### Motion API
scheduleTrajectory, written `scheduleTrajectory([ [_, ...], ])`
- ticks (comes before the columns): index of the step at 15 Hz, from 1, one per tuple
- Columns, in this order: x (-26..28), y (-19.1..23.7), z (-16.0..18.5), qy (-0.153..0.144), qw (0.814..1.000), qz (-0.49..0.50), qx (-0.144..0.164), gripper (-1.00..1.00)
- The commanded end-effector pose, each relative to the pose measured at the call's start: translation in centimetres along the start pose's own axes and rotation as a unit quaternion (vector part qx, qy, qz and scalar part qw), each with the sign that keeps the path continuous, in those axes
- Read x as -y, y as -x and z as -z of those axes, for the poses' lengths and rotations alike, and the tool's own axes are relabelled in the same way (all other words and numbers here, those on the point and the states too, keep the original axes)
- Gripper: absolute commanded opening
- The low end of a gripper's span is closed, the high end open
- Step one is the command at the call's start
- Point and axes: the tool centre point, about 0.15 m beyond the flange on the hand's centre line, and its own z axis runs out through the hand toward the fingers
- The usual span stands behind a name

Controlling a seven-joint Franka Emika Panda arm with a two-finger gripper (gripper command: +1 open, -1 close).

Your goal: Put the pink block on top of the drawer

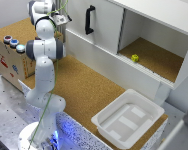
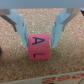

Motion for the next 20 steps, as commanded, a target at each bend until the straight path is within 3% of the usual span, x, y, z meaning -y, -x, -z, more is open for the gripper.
scheduleTrajectory([
  [1, -1.1, -2.3, 4.3, 0.018, 0.999, -0.019, 0.034, 1.00],
  [8, 2.0, 4.7, 5.7, 0.015, 0.994, -0.112, 0.010, 1.00],
  [10, 4.0, 7.8, 6.0, 0.014, 0.985, -0.171, -0.011, 1.00],
  [12, 6.1, 10.9, 6.1, 0.013, 0.971, -0.235, -0.033, 1.00],
  [15, 8.6, 14.2, 4.8, 0.007, 0.955, -0.294, -0.034, 1.00],
  [20, 12.0, 17.8, 0.8, -0.007, 0.910, -0.411, -0.049, 1.00],
])
